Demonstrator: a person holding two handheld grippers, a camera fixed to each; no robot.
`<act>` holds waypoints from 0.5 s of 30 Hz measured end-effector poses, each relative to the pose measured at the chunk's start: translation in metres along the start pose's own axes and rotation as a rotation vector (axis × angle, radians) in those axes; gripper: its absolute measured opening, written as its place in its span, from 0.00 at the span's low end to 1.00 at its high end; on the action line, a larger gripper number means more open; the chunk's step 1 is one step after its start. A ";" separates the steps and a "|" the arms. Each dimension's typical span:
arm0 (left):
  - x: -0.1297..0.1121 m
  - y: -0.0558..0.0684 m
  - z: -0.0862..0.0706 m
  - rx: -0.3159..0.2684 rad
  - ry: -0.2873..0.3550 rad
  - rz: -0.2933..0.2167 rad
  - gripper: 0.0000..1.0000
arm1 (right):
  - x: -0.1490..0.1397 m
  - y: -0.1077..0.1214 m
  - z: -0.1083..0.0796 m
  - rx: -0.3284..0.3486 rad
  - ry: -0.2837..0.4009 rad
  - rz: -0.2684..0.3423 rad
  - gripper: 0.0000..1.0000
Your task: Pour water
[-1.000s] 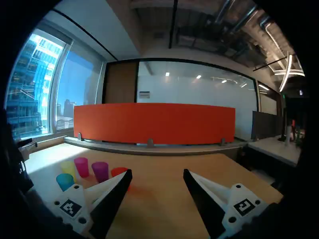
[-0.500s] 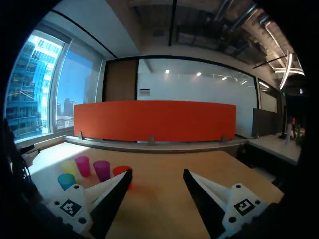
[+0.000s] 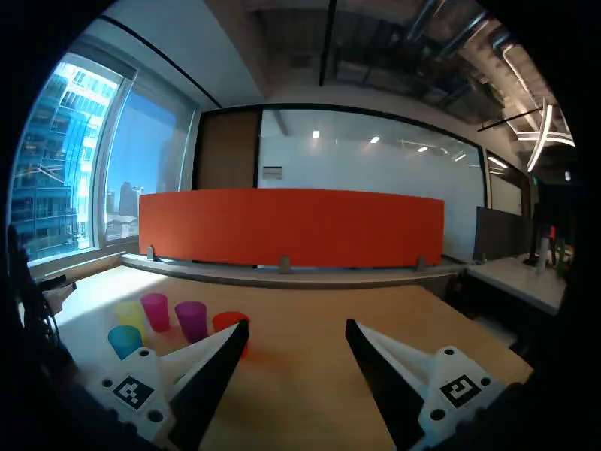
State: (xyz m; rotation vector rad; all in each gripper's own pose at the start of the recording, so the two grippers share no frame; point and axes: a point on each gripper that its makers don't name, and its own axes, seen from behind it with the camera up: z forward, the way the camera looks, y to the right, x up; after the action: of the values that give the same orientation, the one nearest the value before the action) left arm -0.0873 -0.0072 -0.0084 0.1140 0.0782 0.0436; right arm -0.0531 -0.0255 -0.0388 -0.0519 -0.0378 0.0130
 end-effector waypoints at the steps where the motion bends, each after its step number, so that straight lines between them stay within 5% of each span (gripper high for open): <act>1: -0.001 0.000 0.000 -0.001 -0.003 0.002 0.99 | 0.000 0.000 0.000 0.000 -0.001 0.000 0.99; 15: -0.008 0.001 0.000 -0.006 -0.034 0.005 0.99 | -0.002 0.006 -0.001 -0.010 -0.002 0.006 0.99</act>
State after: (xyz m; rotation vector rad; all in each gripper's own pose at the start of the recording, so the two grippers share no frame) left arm -0.0950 -0.0070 -0.0073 0.1086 0.0443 0.0467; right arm -0.0552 -0.0195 -0.0404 -0.0615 -0.0399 0.0185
